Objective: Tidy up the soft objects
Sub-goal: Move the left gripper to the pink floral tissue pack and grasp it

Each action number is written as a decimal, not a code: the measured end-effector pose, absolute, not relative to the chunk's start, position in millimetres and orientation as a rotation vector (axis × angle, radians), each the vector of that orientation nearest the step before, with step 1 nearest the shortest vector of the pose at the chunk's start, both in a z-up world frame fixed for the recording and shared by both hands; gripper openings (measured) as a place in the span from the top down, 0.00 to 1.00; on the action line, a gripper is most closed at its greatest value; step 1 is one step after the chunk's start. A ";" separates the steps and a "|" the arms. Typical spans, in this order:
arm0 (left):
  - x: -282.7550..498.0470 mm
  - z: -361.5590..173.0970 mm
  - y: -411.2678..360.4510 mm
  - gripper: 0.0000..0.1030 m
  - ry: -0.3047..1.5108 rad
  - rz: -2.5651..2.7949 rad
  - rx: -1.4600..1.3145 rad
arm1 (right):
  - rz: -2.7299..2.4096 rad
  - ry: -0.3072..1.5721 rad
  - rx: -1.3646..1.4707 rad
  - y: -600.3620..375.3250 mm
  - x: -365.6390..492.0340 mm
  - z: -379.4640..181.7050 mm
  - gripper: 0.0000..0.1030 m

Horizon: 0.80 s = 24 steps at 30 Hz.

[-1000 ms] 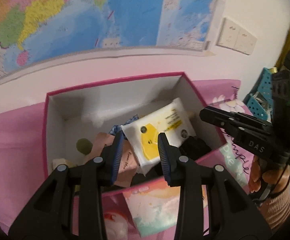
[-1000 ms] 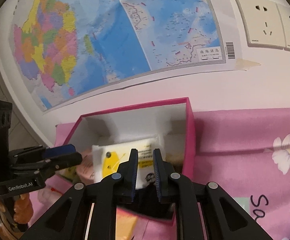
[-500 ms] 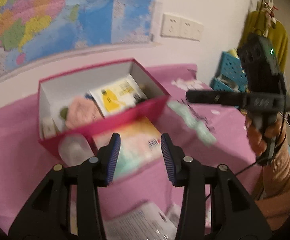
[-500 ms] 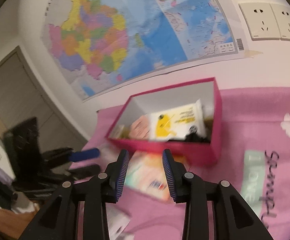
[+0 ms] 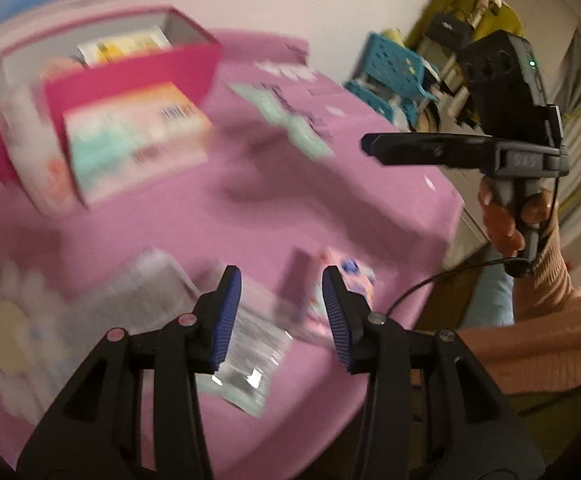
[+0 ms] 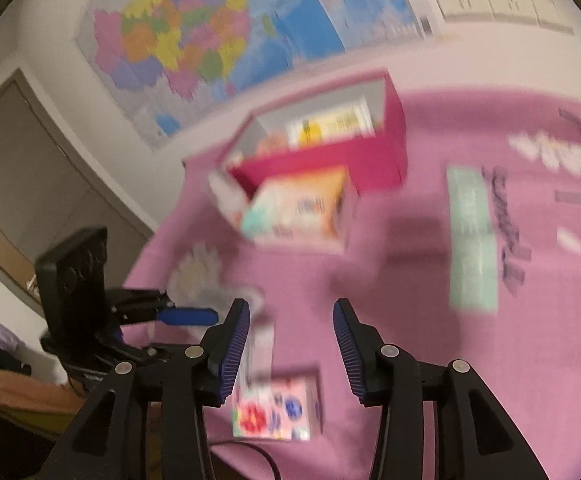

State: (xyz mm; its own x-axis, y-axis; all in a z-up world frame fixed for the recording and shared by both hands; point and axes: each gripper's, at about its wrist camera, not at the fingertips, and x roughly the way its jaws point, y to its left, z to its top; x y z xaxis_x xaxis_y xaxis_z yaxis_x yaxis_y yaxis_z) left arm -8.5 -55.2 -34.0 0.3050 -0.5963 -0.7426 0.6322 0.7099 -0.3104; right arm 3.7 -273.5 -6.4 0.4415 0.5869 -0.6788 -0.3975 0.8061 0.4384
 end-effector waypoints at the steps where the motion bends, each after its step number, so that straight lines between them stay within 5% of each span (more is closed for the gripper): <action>1: -12.2 -38.9 -57.5 0.57 0.978 -0.819 0.043 | 0.611 0.961 0.217 -271.2 -0.1 -16.8 0.57; 10: -36.0 -69.8 -71.9 0.57 1.112 -0.911 0.018 | 0.639 1.117 0.212 -258.2 -15.0 -72.5 0.57; 24: -14.2 -69.6 -85.6 0.58 1.111 -0.881 0.005 | 0.656 1.047 0.228 -257.2 -11.5 -68.9 0.62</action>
State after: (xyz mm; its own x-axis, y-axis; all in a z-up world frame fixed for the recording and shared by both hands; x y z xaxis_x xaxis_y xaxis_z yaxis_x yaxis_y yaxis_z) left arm -14.2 -85.6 -69.6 0.1523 -0.6119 -0.7761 0.6162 0.6728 -0.4095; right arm -11.5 -257.2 -68.9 0.3320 0.6006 -0.7274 -0.3919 0.7892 0.4728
